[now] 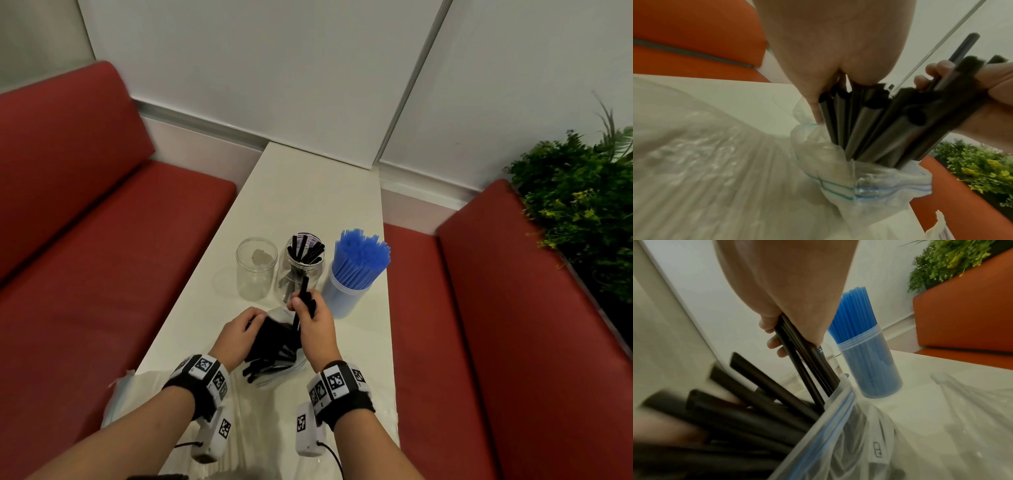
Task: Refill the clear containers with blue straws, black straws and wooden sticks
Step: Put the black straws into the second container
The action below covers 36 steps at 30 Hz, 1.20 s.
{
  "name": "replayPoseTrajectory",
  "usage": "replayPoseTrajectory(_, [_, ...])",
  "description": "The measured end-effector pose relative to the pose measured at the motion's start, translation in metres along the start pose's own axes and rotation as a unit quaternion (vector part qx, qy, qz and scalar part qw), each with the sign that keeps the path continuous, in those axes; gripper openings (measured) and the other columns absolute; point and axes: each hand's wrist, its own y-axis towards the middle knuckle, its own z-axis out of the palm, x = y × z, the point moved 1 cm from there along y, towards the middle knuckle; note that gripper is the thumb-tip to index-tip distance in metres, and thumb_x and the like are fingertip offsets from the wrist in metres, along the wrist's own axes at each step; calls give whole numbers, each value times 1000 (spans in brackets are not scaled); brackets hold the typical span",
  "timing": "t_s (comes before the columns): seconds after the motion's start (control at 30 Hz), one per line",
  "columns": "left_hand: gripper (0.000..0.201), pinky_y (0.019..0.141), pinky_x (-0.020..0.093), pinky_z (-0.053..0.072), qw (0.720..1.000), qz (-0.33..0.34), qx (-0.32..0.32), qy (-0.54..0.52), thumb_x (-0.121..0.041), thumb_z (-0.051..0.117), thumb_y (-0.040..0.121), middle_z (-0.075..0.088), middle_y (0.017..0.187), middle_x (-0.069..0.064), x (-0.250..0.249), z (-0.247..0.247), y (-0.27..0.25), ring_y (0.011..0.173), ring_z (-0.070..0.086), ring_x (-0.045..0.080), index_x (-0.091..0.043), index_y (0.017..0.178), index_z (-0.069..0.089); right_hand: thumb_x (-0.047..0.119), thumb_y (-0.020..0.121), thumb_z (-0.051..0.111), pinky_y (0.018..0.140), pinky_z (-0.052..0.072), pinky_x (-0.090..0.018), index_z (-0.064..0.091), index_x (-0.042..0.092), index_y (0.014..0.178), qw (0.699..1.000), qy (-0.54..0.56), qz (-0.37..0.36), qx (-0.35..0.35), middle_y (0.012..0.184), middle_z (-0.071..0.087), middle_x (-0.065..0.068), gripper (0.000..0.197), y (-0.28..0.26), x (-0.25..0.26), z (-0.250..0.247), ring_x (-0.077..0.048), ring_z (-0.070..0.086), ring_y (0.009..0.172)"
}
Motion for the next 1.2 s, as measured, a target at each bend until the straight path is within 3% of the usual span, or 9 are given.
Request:
replayPoseTrajectory(0.13, [27,79,20,48,999,-34,5,-2,-13,49,97,71,96,-9,16,-4,-3,93,64,6,-30,91,68,18,100,62,89,52,-22,65,25,104,999,-35,4,41,94,70,10,8,-2,-4,6,-6,64,93])
replayPoseTrajectory(0.33, [36,62,17,42,994,-72,23,77,-3,48,88,68,85,-8,9,-11,5,79,62,9,-34,85,67,17,100,58,79,43,-6,64,37,100,981,-135,11,138,92,69,21,21,-13,-5,27,8,62,91])
replayPoseTrajectory(0.5, [34,65,23,40,987,-84,-1,137,-6,46,89,65,87,-6,3,-20,13,80,59,12,-26,95,73,12,101,54,79,42,-7,63,26,109,974,-157,-7,162,98,69,12,18,-13,8,32,8,61,91])
replayPoseTrajectory(0.63, [35,73,31,54,984,-121,35,126,-5,44,89,70,89,-1,3,-22,14,80,66,16,-27,81,71,13,102,54,91,49,-23,62,22,111,977,-129,-2,170,101,72,-2,15,-4,35,27,-14,66,100])
replayPoseTrajectory(0.73, [36,82,39,57,984,-138,48,102,-2,43,88,72,89,5,5,-22,10,84,68,23,-22,82,72,10,102,54,96,51,-26,59,21,107,982,-86,-9,170,94,71,-4,13,0,61,23,-12,67,92])
replayPoseTrajectory(0.9, [34,61,27,48,979,-79,-135,131,-6,45,89,71,80,-2,-9,-28,5,68,64,16,-25,77,69,3,103,52,103,52,-40,58,9,111,990,2,-21,143,94,69,-8,12,3,102,11,-19,69,92])
replayPoseTrajectory(0.97, [32,62,27,48,985,-51,-158,43,-6,44,91,71,81,-2,-23,-27,7,68,65,18,-21,81,70,3,104,51,101,54,-39,58,6,114,991,43,-37,123,94,69,-9,13,5,119,4,-23,70,94])
replayPoseTrajectory(1.07, [25,72,31,54,970,-116,-76,-197,-9,46,97,70,94,17,-42,-21,16,78,67,25,-7,96,71,5,104,52,94,58,-33,57,2,118,986,121,-52,100,91,71,-8,16,8,140,-3,-25,72,97])
replayPoseTrajectory(1.2, [72,91,44,52,835,-256,135,-468,-60,30,99,67,115,21,-59,-17,22,107,64,35,0,117,65,9,103,55,84,59,-32,59,11,113,982,151,-71,84,92,72,-9,11,12,154,-4,-27,73,98])
